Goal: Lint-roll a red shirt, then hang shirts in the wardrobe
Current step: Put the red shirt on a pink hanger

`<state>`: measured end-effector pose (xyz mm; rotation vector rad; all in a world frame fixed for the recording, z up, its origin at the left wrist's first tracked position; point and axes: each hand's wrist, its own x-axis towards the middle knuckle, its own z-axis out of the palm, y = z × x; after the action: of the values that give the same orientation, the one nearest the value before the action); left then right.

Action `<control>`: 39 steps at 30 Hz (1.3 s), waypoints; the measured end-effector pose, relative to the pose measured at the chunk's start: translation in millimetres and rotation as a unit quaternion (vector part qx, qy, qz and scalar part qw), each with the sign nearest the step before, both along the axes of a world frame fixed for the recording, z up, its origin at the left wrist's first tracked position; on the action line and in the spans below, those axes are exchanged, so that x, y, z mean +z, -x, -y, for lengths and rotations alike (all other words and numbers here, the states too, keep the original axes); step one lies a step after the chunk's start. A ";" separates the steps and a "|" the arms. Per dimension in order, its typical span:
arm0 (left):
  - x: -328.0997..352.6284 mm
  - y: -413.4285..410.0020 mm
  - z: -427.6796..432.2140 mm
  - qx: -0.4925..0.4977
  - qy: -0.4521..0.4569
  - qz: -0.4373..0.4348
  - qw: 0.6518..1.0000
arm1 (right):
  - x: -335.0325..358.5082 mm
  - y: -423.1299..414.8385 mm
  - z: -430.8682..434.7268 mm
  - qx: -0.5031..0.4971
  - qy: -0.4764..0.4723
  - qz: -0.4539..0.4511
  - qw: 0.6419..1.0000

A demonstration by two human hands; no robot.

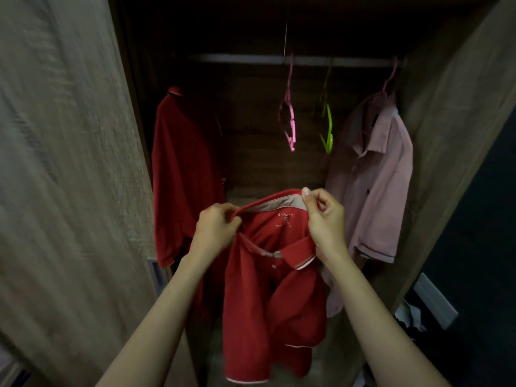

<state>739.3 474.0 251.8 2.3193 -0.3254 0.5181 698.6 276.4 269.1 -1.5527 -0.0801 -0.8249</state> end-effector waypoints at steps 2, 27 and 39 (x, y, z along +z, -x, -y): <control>-4.4 -2.3 -1.1 0.016 0.042 -0.032 0.998 | 2.7 -0.7 -0.1 0.006 0.008 0.010 1.000; 72.9 -24.9 10.4 -0.174 0.346 -0.005 0.922 | 43.7 -49.0 4.2 -0.103 0.182 0.058 0.976; 81.2 -56.2 -14.7 -0.176 0.336 -0.005 0.925 | 144.7 -168.8 -4.7 -0.120 0.111 -0.178 0.970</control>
<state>795.5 488.7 333.0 1.5540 -0.4625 0.3604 867.4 281.1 413.8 -1.9268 0.2911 -0.7280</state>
